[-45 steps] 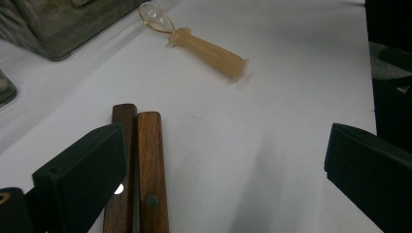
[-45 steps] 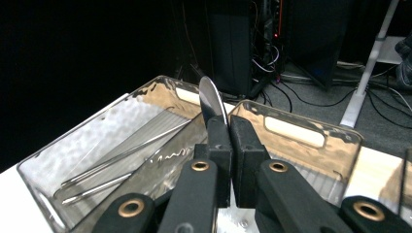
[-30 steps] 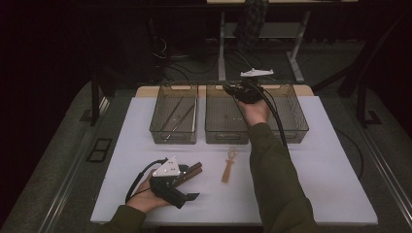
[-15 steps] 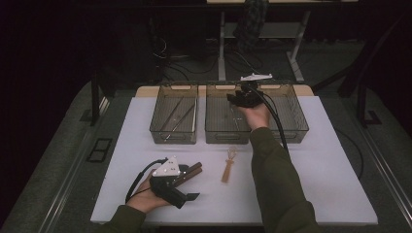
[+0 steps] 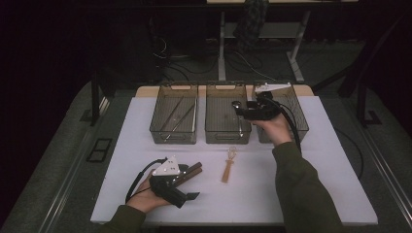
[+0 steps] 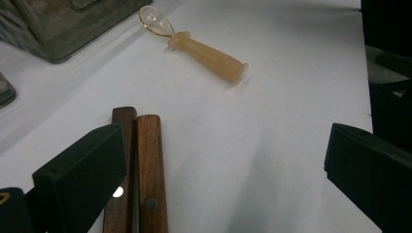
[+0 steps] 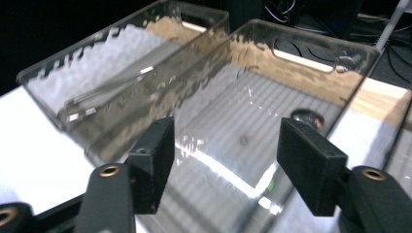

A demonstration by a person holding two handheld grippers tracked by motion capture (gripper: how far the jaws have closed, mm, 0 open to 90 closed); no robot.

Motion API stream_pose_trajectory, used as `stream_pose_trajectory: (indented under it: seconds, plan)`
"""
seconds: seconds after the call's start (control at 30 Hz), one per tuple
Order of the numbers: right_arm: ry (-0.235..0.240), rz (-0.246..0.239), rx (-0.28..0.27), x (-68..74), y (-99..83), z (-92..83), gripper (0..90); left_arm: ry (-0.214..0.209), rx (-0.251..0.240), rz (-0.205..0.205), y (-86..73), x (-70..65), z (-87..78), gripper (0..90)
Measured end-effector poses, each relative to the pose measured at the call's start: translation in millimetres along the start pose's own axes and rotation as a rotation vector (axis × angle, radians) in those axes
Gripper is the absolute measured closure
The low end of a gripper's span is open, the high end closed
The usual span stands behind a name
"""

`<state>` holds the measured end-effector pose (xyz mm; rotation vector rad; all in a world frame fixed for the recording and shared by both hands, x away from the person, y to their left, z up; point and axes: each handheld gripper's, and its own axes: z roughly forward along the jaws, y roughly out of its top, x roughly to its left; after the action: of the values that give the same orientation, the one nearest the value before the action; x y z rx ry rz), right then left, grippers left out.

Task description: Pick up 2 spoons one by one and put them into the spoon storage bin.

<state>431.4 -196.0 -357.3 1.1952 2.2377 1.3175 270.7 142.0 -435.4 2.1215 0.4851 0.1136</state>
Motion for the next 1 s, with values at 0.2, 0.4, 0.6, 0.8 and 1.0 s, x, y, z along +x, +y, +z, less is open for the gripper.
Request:
stream_pose_trajectory:
  seconds: [0.2, 0.4, 0.6, 0.8, 1.0]
  plan:
    - [0.004, 0.014, -0.033, 5.0, -23.5, -25.0, 28.4, 0.013, -0.001, -0.022, 0.4, 1.0, -1.1, 1.4]
    - [0.004, -0.005, -0.049, 11.0, -46.7, -46.7, 23.0, 0.041, -0.015, -0.057, 3.8, 3.1, -4.4, 13.0]
    - [0.017, -0.035, -0.049, 15.2, -74.1, -63.6, 21.4, 0.041, -0.008, -0.083, 9.6, 7.5, -2.3, 33.6]
    - [0.010, -0.062, 0.002, 17.1, -102.1, -70.6, 20.7, 0.058, 0.018, -0.106, 19.0, 9.7, 4.6, 58.0]
    - [0.024, -0.048, -0.005, 14.8, -136.6, -82.5, 18.5, 0.056, 0.054, -0.113, 27.9, 13.0, 16.0, 80.7]
